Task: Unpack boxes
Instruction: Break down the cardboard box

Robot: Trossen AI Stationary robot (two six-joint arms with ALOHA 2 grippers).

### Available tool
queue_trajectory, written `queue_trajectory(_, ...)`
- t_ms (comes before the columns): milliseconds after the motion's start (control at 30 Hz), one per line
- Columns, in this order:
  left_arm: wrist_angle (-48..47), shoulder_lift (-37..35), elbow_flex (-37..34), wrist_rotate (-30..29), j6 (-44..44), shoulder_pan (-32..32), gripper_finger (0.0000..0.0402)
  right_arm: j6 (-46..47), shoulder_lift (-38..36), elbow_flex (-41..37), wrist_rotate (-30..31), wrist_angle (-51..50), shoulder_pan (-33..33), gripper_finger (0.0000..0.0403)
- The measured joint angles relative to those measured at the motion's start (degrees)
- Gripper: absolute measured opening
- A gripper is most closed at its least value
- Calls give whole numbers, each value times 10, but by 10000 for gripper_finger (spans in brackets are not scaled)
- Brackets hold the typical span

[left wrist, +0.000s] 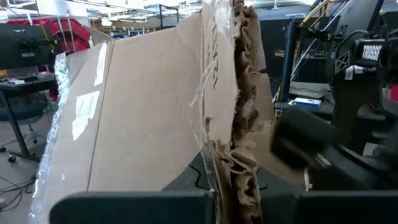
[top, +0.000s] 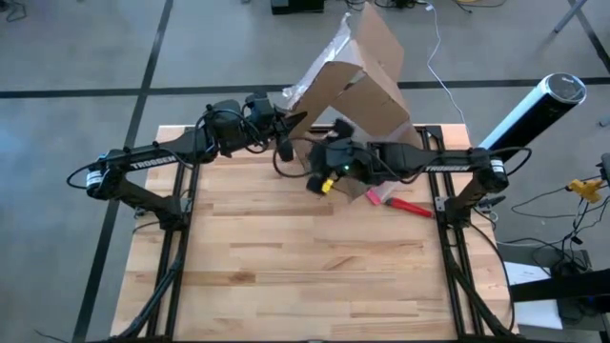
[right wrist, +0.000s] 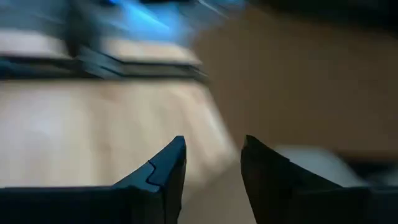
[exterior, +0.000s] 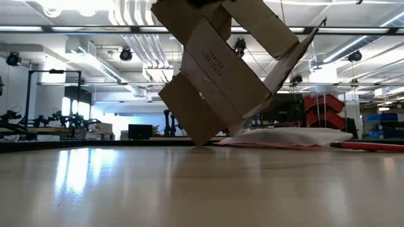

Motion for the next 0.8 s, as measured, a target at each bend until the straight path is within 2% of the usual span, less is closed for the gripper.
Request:
queue_trajectory(67, 0, 0, 0, 0, 0, 0, 0, 24, 0, 1, 71, -41, -4, 118)
queue_trajectory(133, 0, 0, 0, 0, 0, 0, 0, 50, 0, 0, 103, -77, -10, 112)
queue_trajectory(300, 0, 0, 0, 1, 0, 0, 0, 95, 2, -32, 105, -91, -20, 95)
queue_trajectory(567, 0, 0, 0, 16, -1, 0, 0, 93, 3, -68, 107, -89, -19, 77)
queue_trajectory(667, 0, 0, 0, 16, -1, 0, 0, 78, 1, -68, 108, -86, -19, 94)
queue_trajectory(800, -1, -2, 0, 16, -1, 0, 0, 95, -12, -68, 107, -86, -18, 142)
